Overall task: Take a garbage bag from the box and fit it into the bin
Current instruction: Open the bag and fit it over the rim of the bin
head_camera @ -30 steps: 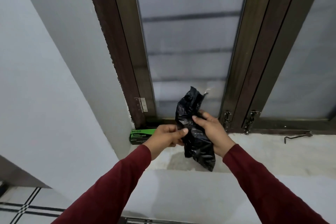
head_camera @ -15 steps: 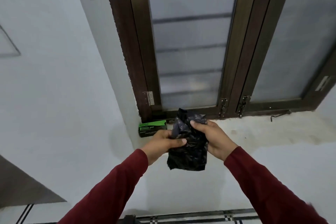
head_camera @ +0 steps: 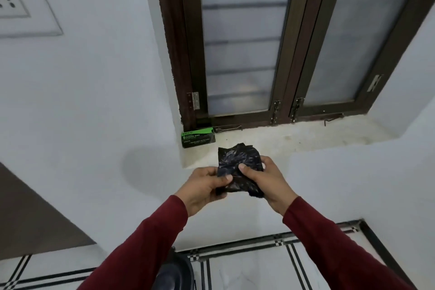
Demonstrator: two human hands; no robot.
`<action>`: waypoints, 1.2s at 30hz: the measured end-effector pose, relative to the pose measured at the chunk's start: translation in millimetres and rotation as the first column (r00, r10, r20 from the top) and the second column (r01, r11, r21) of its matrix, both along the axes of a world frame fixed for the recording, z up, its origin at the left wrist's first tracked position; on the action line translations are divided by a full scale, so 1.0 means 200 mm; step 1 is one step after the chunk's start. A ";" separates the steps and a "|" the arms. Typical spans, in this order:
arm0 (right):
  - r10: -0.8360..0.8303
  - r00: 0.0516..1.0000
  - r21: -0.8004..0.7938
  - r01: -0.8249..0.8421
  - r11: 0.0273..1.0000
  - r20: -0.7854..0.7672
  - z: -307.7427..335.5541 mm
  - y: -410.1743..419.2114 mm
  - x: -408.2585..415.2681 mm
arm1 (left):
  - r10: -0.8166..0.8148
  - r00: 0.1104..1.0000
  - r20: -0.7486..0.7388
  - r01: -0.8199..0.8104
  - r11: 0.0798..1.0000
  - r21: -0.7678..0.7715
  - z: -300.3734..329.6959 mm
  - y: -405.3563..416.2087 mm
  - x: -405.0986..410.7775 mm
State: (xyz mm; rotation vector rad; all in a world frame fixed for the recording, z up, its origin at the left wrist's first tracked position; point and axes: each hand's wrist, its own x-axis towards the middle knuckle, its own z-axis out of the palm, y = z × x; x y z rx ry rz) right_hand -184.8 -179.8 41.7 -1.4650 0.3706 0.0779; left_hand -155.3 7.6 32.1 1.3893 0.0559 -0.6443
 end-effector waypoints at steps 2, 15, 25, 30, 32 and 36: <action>0.094 0.995 0.004 -0.094 0.996 -0.038 0.03 0.01 -0.10 | 0.140 0.989 0.040 -0.141 0.990 0.028 0.00 0.00 -0.08; 0.283 0.958 -0.533 -0.212 0.819 0.054 0.06 0.08 -0.80 | 0.356 0.872 0.335 -0.438 0.874 0.211 0.03 -0.05 -0.85; 0.106 0.974 0.275 -0.048 0.960 -0.200 0.06 0.18 -1.07 | 0.232 0.921 0.313 -0.322 0.906 0.275 0.07 0.23 -1.27; 0.082 0.987 0.285 -0.040 0.958 -0.138 0.02 0.35 -1.11 | 0.015 0.872 0.489 -0.383 0.644 0.663 0.00 0.39 -1.33; 0.118 0.989 0.281 -0.089 0.956 -0.090 0.02 0.45 -1.14 | -0.012 0.767 0.642 -0.485 0.644 0.592 0.01 0.44 -1.35; 0.188 0.982 0.300 -0.171 0.939 -0.030 0.04 0.60 -1.19 | 0.120 0.888 0.444 -0.308 0.872 0.380 0.09 0.54 -1.37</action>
